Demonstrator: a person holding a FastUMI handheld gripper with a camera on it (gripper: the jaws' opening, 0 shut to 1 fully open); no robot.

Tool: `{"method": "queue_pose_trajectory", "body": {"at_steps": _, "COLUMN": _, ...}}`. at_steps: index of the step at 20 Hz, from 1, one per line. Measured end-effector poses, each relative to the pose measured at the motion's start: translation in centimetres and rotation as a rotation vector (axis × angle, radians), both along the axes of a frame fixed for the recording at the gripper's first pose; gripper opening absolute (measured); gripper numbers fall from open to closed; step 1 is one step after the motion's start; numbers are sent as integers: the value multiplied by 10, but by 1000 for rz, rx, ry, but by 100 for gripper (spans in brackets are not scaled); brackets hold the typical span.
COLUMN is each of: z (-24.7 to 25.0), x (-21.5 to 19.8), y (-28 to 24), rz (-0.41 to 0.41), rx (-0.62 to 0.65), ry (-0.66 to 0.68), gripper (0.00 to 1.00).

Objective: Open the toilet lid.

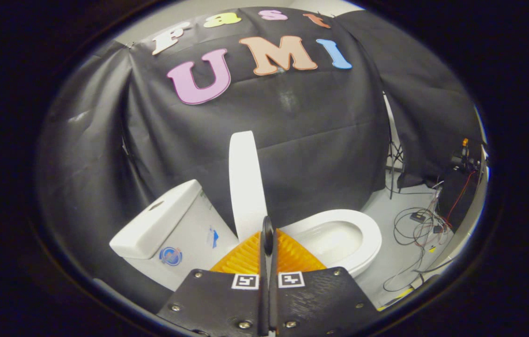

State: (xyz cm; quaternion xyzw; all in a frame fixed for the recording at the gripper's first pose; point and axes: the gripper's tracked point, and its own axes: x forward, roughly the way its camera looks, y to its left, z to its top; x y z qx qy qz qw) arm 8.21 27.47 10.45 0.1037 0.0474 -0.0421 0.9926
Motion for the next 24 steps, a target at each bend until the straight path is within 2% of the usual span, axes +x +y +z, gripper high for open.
{"method": "queue_pose_trajectory", "body": {"at_steps": 9, "z": 4, "x": -1, "y": 42, "rz": 36, "rx": -117, "ry": -6, "gripper": 1}}
{"method": "queue_pose_trajectory", "body": {"at_steps": 24, "z": -9, "x": -4, "y": 111, "rz": 132, "rx": -142, "ry": -10, "gripper": 1}}
